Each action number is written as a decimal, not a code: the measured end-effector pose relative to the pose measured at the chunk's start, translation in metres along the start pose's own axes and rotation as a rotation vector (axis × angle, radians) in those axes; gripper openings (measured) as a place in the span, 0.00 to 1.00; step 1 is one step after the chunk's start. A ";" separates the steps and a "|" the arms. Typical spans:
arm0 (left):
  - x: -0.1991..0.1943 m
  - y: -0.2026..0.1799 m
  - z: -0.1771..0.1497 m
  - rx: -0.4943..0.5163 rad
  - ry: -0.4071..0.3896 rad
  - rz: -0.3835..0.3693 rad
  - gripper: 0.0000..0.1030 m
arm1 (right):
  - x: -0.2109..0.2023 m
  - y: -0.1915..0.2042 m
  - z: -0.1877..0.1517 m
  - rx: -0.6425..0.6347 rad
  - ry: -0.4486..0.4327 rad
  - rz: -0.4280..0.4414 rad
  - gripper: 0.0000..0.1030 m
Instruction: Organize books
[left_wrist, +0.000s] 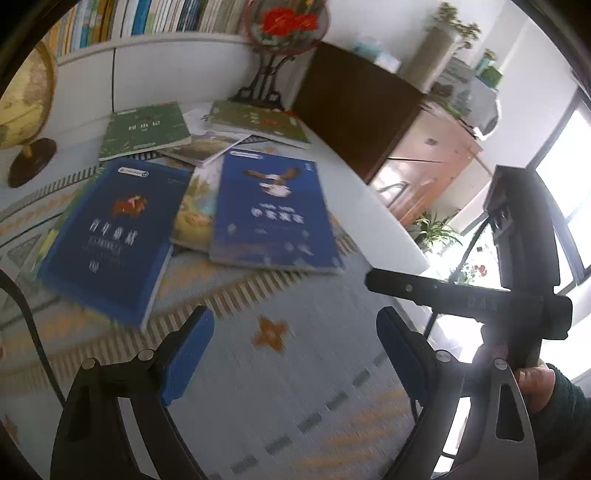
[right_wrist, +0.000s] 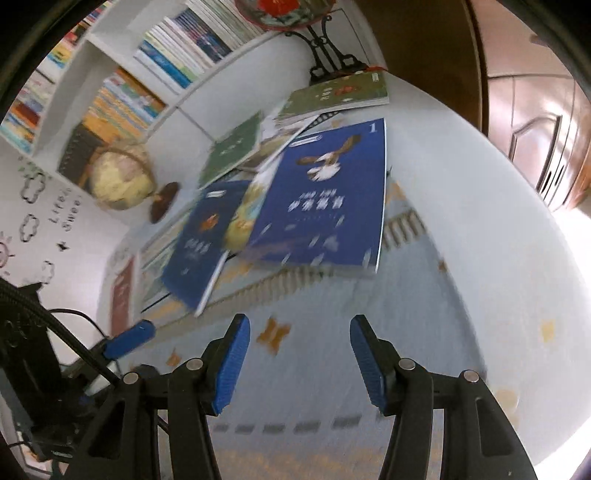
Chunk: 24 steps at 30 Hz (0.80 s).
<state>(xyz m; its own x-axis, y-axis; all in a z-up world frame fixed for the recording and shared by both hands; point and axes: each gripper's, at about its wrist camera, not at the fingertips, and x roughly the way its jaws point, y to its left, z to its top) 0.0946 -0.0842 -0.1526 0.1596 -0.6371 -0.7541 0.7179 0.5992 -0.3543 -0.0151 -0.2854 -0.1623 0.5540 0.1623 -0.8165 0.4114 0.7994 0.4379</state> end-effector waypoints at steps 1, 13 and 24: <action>0.007 0.006 0.007 -0.011 0.006 -0.003 0.86 | 0.007 -0.001 0.008 -0.006 0.009 -0.021 0.53; 0.098 0.055 0.069 -0.077 0.092 -0.035 0.86 | 0.056 -0.045 0.057 0.099 0.033 -0.117 0.41; 0.124 0.049 0.072 -0.106 0.093 -0.035 0.86 | 0.087 -0.061 0.075 0.101 0.082 -0.093 0.36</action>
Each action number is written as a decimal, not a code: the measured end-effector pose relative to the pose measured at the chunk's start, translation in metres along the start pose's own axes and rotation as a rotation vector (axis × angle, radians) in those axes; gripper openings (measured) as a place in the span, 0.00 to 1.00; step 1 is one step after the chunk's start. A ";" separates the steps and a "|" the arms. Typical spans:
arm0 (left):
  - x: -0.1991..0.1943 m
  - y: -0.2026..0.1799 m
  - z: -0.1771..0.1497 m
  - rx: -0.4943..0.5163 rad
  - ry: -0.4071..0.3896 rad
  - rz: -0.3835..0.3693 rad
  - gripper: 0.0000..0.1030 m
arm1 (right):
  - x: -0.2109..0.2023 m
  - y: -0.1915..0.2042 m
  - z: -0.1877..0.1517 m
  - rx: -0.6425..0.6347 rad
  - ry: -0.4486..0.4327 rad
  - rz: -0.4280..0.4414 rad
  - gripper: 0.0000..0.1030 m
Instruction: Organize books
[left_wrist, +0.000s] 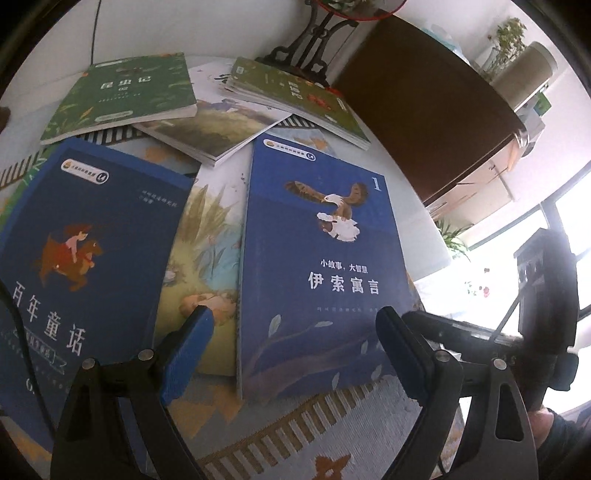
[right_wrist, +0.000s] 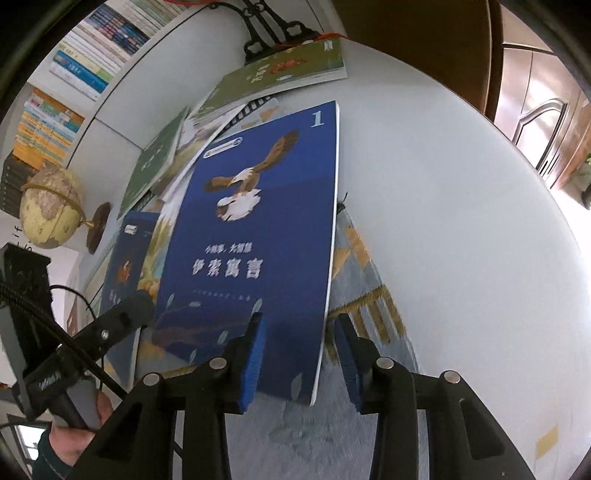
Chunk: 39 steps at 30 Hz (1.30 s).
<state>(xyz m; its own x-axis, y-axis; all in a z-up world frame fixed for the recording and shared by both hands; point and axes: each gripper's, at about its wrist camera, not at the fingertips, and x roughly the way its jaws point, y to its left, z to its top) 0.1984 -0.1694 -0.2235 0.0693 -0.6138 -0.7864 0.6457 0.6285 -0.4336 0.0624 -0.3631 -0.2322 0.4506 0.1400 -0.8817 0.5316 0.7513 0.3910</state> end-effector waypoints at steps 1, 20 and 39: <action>0.001 -0.001 0.000 -0.002 0.000 -0.002 0.86 | 0.000 0.000 0.003 0.000 -0.005 0.010 0.36; -0.017 -0.016 -0.003 -0.122 -0.073 -0.125 0.82 | 0.006 -0.008 0.018 -0.026 0.029 0.093 0.38; -0.008 0.021 -0.006 -0.274 -0.002 -0.303 0.91 | 0.004 -0.007 0.014 -0.017 0.025 0.071 0.39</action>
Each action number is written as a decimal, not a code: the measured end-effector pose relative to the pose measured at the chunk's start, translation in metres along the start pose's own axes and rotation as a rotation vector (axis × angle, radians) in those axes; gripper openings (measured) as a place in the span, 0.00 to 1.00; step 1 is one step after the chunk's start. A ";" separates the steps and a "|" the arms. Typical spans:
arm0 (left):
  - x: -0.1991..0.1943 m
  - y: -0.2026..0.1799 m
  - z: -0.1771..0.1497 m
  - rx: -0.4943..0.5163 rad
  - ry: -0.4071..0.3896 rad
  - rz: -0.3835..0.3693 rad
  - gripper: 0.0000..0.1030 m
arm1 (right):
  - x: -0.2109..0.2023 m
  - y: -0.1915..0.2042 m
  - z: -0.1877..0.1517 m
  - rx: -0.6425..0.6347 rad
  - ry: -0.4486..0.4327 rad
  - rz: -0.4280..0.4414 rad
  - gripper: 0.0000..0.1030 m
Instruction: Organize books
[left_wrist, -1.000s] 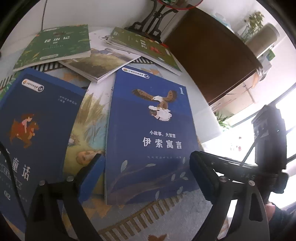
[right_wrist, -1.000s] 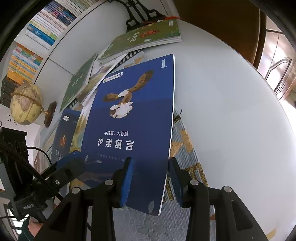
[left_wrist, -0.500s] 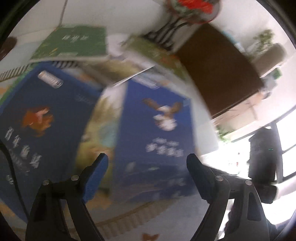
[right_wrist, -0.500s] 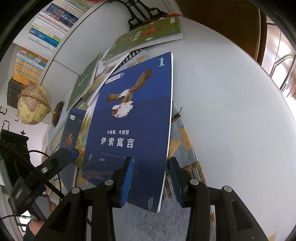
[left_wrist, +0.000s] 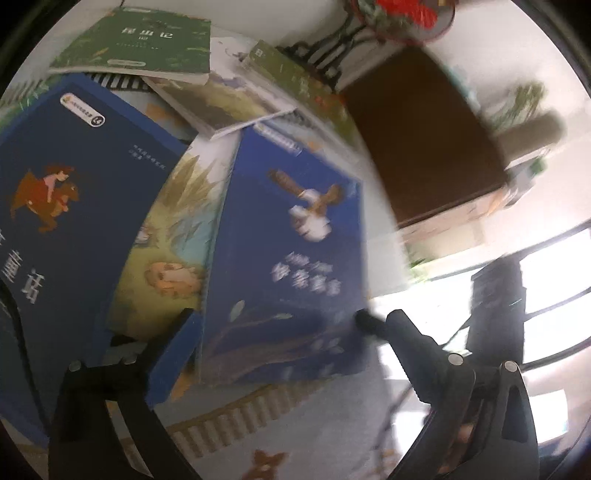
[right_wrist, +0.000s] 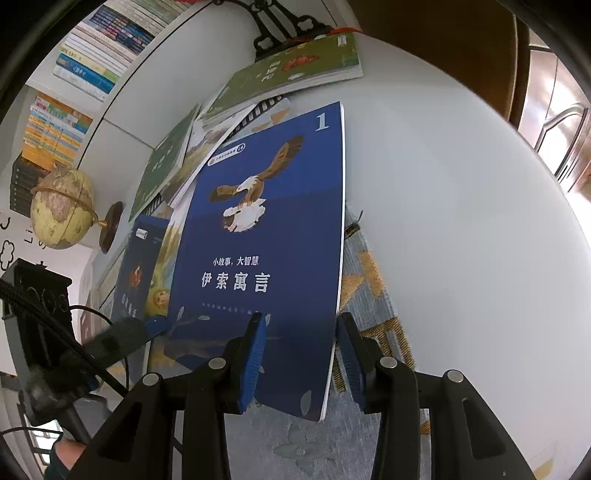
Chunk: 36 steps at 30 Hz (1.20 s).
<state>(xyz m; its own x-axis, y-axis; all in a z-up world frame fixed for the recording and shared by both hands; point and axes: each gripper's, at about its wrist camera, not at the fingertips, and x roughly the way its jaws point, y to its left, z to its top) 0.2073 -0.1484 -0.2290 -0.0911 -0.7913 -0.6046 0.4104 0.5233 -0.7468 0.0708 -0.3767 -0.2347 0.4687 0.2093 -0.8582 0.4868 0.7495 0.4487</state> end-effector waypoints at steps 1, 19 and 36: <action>-0.001 0.001 0.000 -0.030 0.009 -0.079 0.89 | 0.000 0.000 0.000 0.002 0.002 0.011 0.39; -0.020 0.035 -0.009 -0.073 -0.024 0.102 0.89 | 0.002 0.009 -0.005 -0.050 0.020 0.018 0.37; -0.025 0.003 -0.005 -0.036 -0.060 -0.027 0.92 | 0.001 0.000 -0.002 -0.020 0.064 0.037 0.37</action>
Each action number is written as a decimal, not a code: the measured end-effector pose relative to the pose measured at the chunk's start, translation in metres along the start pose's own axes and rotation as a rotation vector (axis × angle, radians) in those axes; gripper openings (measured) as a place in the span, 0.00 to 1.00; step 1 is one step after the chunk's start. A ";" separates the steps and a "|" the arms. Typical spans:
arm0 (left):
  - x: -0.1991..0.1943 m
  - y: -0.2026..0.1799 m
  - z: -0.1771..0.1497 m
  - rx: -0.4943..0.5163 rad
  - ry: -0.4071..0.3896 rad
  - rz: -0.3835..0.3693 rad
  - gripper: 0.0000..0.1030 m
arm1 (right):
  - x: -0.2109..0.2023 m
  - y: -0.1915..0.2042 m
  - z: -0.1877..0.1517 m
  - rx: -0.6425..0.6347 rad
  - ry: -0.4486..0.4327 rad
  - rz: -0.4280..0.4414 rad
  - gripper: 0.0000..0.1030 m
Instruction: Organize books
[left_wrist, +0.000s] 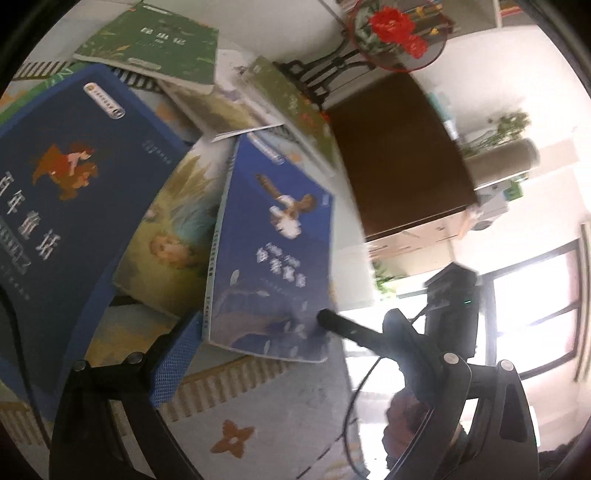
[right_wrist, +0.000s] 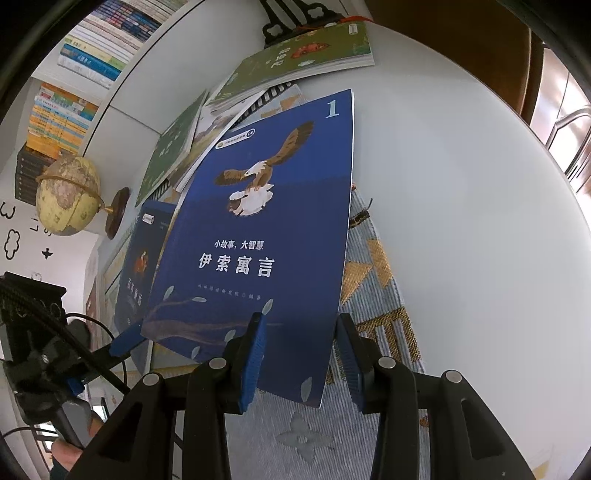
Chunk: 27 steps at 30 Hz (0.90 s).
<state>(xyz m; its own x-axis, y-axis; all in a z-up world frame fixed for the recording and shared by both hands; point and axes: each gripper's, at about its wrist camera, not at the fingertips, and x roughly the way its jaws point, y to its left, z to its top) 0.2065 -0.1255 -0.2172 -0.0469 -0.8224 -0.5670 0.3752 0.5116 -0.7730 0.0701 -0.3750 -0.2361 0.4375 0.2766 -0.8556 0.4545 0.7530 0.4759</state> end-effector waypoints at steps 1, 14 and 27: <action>-0.001 0.002 0.001 -0.003 -0.009 -0.027 0.92 | -0.001 -0.001 0.000 0.001 -0.003 0.000 0.38; 0.061 0.004 0.017 0.015 0.079 0.031 0.33 | -0.015 -0.015 0.000 0.086 -0.037 0.091 0.39; 0.059 0.004 0.020 -0.259 0.109 -0.353 0.27 | -0.020 -0.051 -0.007 0.381 -0.041 0.442 0.74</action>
<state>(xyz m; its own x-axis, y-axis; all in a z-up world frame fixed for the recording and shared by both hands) 0.2237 -0.1768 -0.2474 -0.2325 -0.9338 -0.2721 0.0756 0.2616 -0.9622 0.0323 -0.4150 -0.2449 0.6752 0.4868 -0.5541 0.4659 0.3009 0.8321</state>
